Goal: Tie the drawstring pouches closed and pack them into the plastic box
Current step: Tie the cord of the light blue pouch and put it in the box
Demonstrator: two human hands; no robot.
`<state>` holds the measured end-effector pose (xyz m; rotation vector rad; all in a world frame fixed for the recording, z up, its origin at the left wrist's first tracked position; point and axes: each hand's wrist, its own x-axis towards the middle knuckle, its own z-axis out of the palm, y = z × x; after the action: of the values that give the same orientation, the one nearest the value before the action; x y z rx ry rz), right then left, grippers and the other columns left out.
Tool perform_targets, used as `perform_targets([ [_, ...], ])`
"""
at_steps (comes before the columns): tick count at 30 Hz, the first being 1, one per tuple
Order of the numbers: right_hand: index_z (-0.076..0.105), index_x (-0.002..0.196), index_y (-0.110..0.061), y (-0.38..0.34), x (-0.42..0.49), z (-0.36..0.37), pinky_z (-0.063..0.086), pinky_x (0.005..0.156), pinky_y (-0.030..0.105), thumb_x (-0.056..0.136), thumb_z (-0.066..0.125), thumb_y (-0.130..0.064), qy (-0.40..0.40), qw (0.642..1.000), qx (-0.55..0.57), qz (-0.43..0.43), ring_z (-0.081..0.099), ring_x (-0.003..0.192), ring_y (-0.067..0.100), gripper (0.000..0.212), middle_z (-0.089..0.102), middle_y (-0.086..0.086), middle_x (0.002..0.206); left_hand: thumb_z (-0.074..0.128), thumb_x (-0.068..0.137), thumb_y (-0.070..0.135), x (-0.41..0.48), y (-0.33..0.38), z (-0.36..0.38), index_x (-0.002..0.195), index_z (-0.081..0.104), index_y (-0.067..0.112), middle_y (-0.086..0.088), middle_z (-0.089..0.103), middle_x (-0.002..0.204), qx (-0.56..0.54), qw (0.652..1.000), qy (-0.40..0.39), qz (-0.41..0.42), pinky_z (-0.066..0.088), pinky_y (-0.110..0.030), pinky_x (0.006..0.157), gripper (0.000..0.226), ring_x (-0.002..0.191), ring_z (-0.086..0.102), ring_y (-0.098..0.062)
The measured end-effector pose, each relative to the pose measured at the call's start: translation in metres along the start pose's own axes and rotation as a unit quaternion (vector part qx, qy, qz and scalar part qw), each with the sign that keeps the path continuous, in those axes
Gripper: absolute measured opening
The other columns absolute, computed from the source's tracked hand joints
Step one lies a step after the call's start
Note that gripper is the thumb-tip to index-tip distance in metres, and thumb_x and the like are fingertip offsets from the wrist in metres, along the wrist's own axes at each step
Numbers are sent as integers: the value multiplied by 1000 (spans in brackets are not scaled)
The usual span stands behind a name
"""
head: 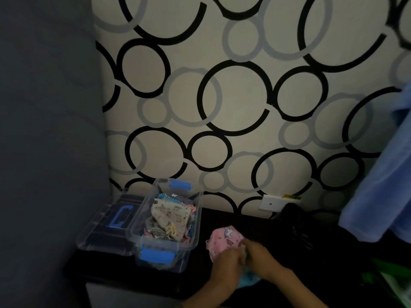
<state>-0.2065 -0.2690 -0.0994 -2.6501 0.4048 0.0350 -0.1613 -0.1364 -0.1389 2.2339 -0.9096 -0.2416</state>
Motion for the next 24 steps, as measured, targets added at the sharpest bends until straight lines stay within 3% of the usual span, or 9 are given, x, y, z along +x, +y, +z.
perform_targets([
  [3, 61, 84, -22, -10, 6, -35, 56, 82, 37, 84, 66, -6, 54, 996, 63, -13, 65, 84, 10, 17, 68, -3, 89, 49, 96, 21, 6, 11, -40, 98, 63, 16, -1, 64, 99, -48, 994, 94, -1, 51, -28, 78, 15, 91, 62, -18],
  [6, 58, 92, -14, -39, 18, -74, 58, 73, 41, 87, 65, -8, 150, 981, 118, -25, 67, 81, 13, 11, 69, 1, 86, 40, 95, 60, 17, 26, -97, 106, 63, 17, -1, 67, 93, -221, 966, -26, -130, 58, -26, 64, 49, 78, 68, -14],
  [9, 48, 94, -20, -89, 34, -90, 55, 67, 36, 88, 64, -12, 223, 967, 85, -84, 65, 79, 17, 19, 67, 1, 88, 26, 88, 76, 43, 21, -151, 129, 53, 11, -19, 65, 112, -582, 757, -228, -188, 57, -40, 83, 82, 102, 65, -33],
  [10, 47, 97, -23, -108, 38, -90, 56, 68, 34, 88, 64, -14, 226, 965, 72, -109, 65, 81, 16, 21, 66, -1, 92, 29, 88, 76, 53, 14, -166, 132, 51, 9, -23, 63, 119, -653, 702, -221, -181, 52, -45, 92, 83, 109, 62, -37],
  [12, 51, 108, -22, -140, 46, -80, 54, 70, 31, 88, 65, -17, 208, 963, 54, -163, 65, 86, 17, 25, 68, 0, 101, 41, 93, 61, 70, -1, -192, 136, 49, 6, -23, 60, 124, -712, 666, -139, -174, 44, -49, 102, 70, 111, 60, -36],
  [17, 50, 136, -11, -181, 72, -15, 48, 99, 44, 94, 56, -17, 87, 976, -20, -197, 58, 117, 34, 42, 59, 17, 132, 43, 101, 14, 79, -68, -208, 140, 42, -4, -22, 62, 105, -604, 752, 25, -263, 47, -46, 85, 42, 87, 58, -32],
  [20, 47, 139, -7, -186, 79, 25, 35, 112, 38, 98, 49, -22, -68, 981, -40, -176, 47, 129, 32, 43, 49, 18, 143, 49, 97, 3, 69, -102, -207, 131, 48, -9, -25, 62, 104, -356, 886, 41, -294, 49, -44, 81, 36, 89, 60, -37],
  [22, 58, 124, -2, -189, 80, 33, 42, 105, 41, 99, 43, -28, -119, 985, 21, -123, 53, 120, 34, 39, 57, 20, 132, 53, 87, -6, 66, -116, -209, 128, 49, -5, -25, 59, 117, -104, 965, 115, -210, 49, -40, 86, 41, 103, 58, -35],
  [24, 61, 108, 7, -191, 93, 29, 47, 96, 45, 99, 40, -22, -60, 991, 82, -86, 58, 108, 37, 37, 63, 25, 117, 56, 79, -10, 63, -120, -214, 132, 46, 2, -19, 51, 128, 40, 983, 169, -66, 45, -38, 96, 55, 115, 52, -32],
])
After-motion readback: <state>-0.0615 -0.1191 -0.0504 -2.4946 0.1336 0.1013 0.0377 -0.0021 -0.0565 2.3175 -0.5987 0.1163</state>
